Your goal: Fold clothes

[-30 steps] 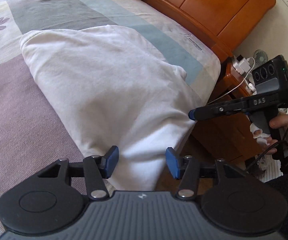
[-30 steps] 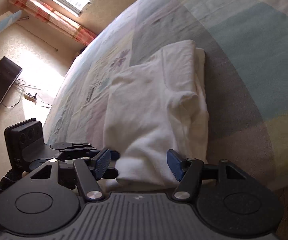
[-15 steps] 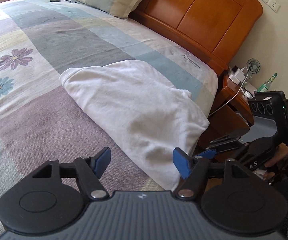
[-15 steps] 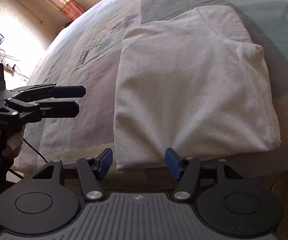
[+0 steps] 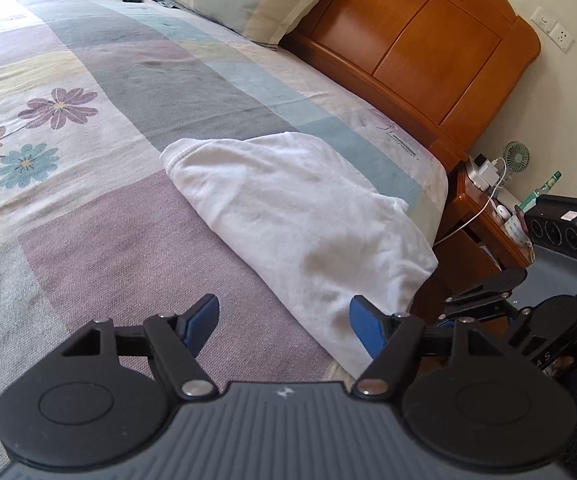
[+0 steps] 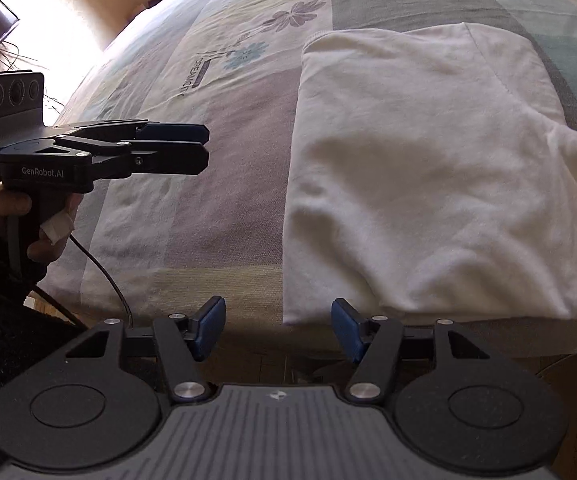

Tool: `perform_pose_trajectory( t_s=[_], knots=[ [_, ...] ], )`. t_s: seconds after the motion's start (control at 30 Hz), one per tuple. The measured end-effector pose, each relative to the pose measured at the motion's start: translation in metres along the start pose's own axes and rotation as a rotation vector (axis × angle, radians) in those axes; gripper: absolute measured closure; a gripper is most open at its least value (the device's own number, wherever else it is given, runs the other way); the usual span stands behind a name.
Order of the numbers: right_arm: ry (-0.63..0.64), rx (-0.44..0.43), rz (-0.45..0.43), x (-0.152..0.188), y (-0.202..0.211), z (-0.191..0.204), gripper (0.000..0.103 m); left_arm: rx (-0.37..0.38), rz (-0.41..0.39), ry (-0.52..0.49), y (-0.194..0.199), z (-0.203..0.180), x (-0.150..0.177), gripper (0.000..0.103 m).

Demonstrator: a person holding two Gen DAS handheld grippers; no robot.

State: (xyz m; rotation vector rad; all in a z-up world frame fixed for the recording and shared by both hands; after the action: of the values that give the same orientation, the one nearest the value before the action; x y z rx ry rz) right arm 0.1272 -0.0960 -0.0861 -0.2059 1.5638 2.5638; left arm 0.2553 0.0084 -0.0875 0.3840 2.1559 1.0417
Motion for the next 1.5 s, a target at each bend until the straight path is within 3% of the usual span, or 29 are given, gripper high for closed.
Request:
perform_pose_trajectory(
  t_s=[0.23,0.57,0.73,0.9,1.0,1.2,1.3,1.4,1.5],
  knots=[
    [-0.169,-0.137,0.017,0.000,-0.015,-0.015,0.038,0.022,-0.014,0.025,-0.001,0.007,-0.006,0.031],
    [-0.235,-0.223,-0.055,-0.009,-0.009,-0.013,0.038,0.008,-0.024,0.048,0.005,0.012,0.002,0.031],
    [-0.285,-0.389,-0.107,-0.012,-0.004,-0.006,0.030,0.012,-0.015,0.069,0.004,0.016,0.005,0.031],
    [-0.278,-0.459,0.055,0.000,-0.035,0.014,0.029,0.011,-0.015,0.035,0.005,0.008,-0.001,0.031],
    [-0.232,-0.402,0.060,0.003,-0.028,0.019,0.029,0.018,-0.021,0.006,0.007,0.002,-0.003,0.029],
    [-0.166,-0.216,-0.165,-0.033,0.035,-0.003,0.029,0.018,-0.014,-0.010,0.003,-0.001,-0.010,0.028],
    [-0.182,-0.175,-0.143,-0.037,0.024,-0.015,0.029,0.015,-0.011,-0.017,0.002,-0.003,-0.012,0.028],
    [-0.230,-0.127,-0.070,-0.014,0.008,-0.028,0.029,0.002,-0.002,-0.024,0.002,-0.003,-0.014,0.028],
    [-0.215,-0.084,-0.114,-0.008,0.027,-0.029,0.029,-0.010,0.002,-0.029,0.000,-0.001,-0.021,0.028]
  ],
)
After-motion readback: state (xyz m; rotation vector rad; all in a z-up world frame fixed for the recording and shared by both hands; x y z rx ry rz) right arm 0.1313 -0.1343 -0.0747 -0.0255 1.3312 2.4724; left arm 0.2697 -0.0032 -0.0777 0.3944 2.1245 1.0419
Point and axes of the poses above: each gripper's, at about its wrist camera, not at the fingertips, and y roughly against the way its jaws point, z to its left, x to its underside, the point moved 10 cm from there along -y, roughly the way its jaws point, and after that the axes turned 11 degrees about z, right-handed, at the moved point
